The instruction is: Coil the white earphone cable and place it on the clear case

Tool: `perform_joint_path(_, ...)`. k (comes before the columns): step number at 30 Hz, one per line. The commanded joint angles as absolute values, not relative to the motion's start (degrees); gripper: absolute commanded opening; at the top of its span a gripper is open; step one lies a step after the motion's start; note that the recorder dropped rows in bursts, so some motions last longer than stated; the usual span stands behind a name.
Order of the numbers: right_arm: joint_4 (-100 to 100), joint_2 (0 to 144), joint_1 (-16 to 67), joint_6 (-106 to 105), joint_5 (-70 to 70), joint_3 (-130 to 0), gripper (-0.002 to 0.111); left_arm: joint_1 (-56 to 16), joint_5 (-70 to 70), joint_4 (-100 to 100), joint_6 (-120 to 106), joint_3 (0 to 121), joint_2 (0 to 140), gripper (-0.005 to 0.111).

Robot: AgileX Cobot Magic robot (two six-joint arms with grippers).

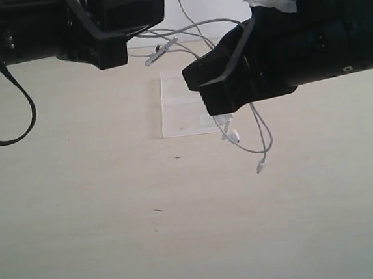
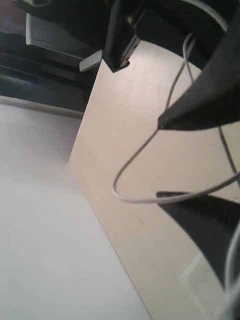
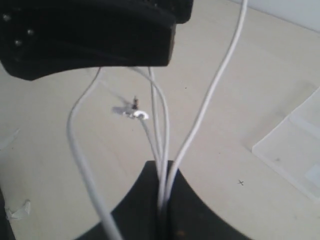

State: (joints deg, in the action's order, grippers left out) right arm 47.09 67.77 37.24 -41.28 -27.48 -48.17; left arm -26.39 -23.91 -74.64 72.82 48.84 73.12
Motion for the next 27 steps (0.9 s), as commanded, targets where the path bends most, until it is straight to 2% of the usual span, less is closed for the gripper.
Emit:
perform_joint_path(1, 46.29, 67.35, 37.34, -40.39, -28.95, -48.38, 0.0, -26.15, -23.8, -75.27, 76.47, 48.44, 72.71, 0.065)
perform_joint_path(5, 45.22, 67.35, 37.34, -40.12, -30.26, -48.38, 0.0, -26.15, -26.04, -76.53, 79.09, 48.44, 72.71, 0.074)
perform_joint_path(13, 35.87, 68.8, 37.34, -32.78, -34.2, -48.38, 0.0, -26.15, -27.3, -75.35, 80.02, 48.44, 72.21, 0.075)
perform_joint_path(27, 33.57, 69.61, 37.34, -32.78, -41.32, -48.38, 0.0, -26.15, -25.78, -73.48, 79.91, 50.35, 70.46, 0.075)
